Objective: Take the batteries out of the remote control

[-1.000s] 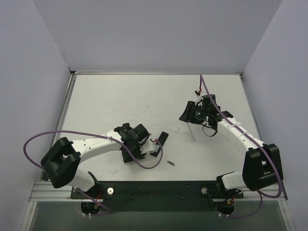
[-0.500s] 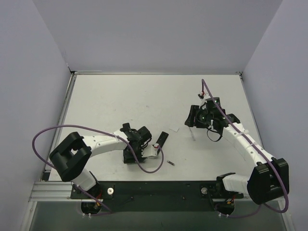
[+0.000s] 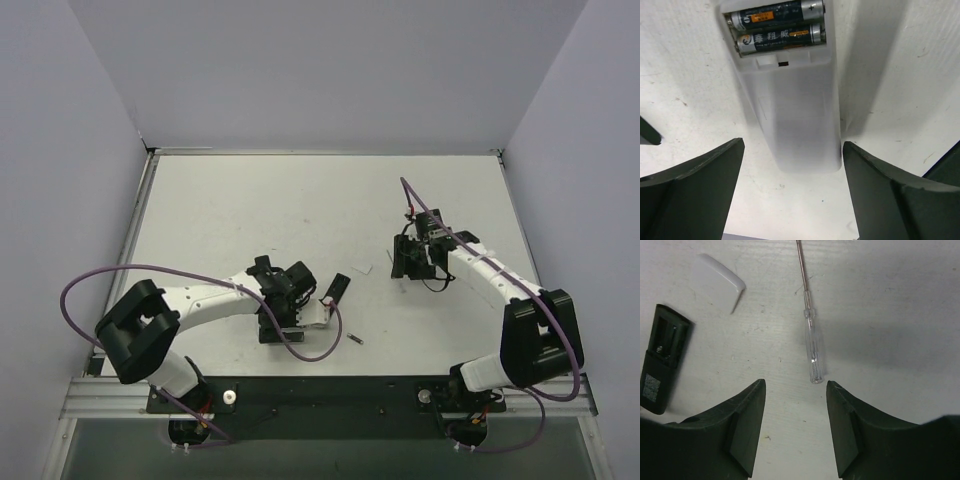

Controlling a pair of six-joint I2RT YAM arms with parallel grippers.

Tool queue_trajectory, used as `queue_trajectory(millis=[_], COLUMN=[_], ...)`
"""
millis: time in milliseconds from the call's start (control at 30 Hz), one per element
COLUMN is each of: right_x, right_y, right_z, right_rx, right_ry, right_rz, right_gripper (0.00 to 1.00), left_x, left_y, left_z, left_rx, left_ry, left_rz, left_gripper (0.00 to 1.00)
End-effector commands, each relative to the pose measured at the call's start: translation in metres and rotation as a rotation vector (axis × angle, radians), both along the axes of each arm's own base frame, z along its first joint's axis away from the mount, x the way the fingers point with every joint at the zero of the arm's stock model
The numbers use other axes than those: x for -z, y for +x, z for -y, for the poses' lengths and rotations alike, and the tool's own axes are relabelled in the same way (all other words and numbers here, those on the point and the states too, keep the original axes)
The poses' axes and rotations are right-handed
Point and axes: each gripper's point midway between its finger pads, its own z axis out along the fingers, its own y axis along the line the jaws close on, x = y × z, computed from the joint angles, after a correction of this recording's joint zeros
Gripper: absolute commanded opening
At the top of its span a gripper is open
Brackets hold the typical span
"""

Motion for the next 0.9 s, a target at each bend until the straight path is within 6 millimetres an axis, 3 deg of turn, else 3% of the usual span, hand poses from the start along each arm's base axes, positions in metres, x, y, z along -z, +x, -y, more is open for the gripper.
queue_trajectory(millis=[0,133,267,433,533,567,633,733,800,833,867], right_x=[0.012,0.021,0.028,0.034,0.038,0.041,0.045,0.054,0.056,0.056,0.054], right_y=[-0.002,-0.002,0.001,0.009,0.011,0.011,0.008,0.003,0.002,0.001,0.003], right_z=[0.006,0.010,0.011,0.009,0.005,0.004,0.000,0.000,0.002,0.000,-0.001], right_rx=[0.012,0.035,0.043,0.051,0.051,0.052,0.045,0.049,0.054,0.045,0.043], right_ry=[-0.045,-0.069,-0.087,-0.108,-0.134,-0.146,-0.161,-0.177,-0.195,-0.198,-0.196], right_rz=[-0.084,-0.112,-0.134,-0.150,-0.152,-0.156,-0.162,-0.182,-0.176,-0.169,-0.150], right_gripper=[0.47,0.45,0.43,0.38,0.37,0.37,0.37,0.35,0.29,0.21,0.17], left_x=[-0.026,-0.042,-0.088,-0.187,-0.236,-0.238,-0.245,-0.240,-0.244,-0.239,-0.246], left_y=[0.006,0.010,0.032,0.062,0.082,0.090,0.087,0.084,0.082,0.083,0.081], left_z=[0.017,0.015,0.028,0.059,0.051,0.044,0.057,0.077,0.079,0.080,0.076], left_rx=[0.013,-0.007,-0.069,-0.265,-0.581,-0.680,-0.729,-0.736,-0.783,-0.796,-0.807], left_ry=[-0.094,-0.101,-0.228,-0.629,-0.801,-0.810,-0.892,-0.979,-1.043,-1.071,-1.114], left_rz=[0.062,0.118,0.280,0.521,0.627,0.642,0.521,0.375,0.357,0.349,0.357], left_gripper=[0.91,0.91,0.91,0.97,0.97,0.97,0.97,0.95,0.91,0.91,0.89])
